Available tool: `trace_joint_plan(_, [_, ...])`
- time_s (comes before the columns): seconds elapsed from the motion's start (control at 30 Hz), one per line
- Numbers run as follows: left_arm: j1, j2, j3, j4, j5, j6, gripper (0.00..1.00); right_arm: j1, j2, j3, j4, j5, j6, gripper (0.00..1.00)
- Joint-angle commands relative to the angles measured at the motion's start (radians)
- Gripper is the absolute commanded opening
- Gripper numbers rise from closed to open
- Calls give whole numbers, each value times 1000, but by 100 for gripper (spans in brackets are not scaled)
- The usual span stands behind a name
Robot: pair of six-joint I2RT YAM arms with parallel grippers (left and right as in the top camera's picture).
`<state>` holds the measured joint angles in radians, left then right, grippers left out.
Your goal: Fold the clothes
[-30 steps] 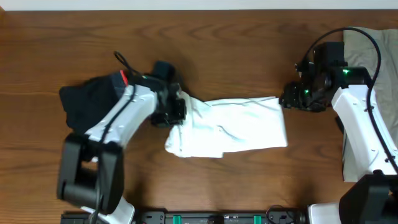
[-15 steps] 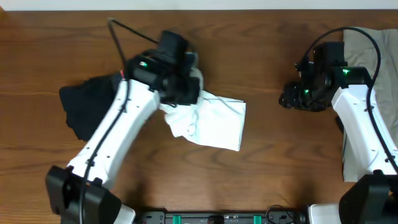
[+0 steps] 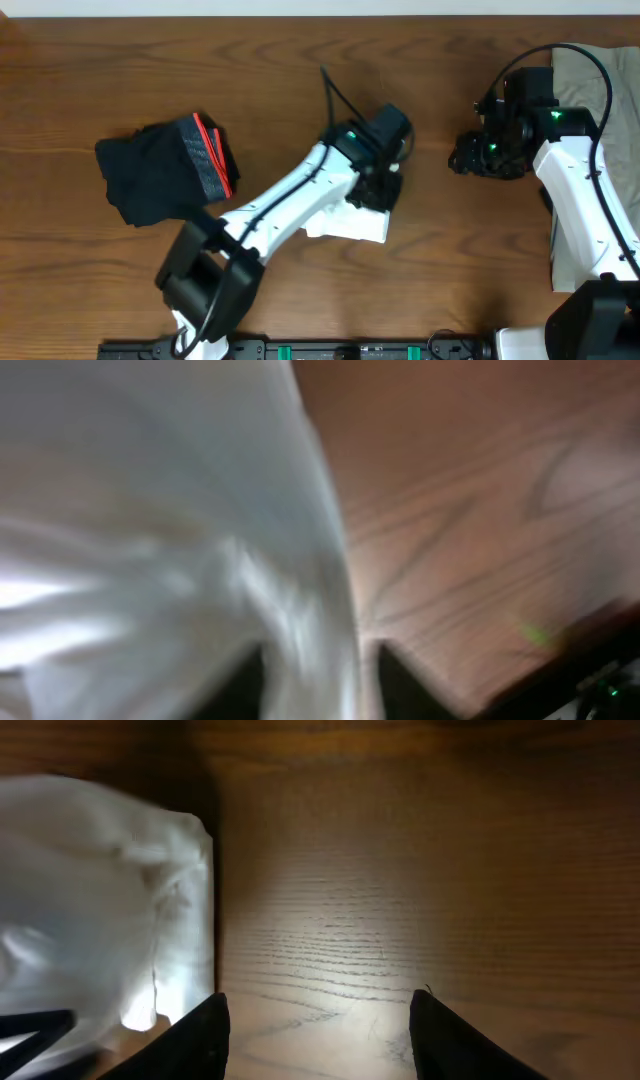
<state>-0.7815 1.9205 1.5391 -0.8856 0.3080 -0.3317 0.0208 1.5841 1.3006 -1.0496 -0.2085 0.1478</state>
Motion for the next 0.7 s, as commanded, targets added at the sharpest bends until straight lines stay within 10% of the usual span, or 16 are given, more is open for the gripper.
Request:
trace_joint_plan(0.0, [-16,-6,15,-3,-11,-18,52,-4,-10,15,-2,2,-14,56])
trace_joint_plan(0.67, [285,-137,-21,-202,-236,17,63,248,40,12,160,-159,-47,50])
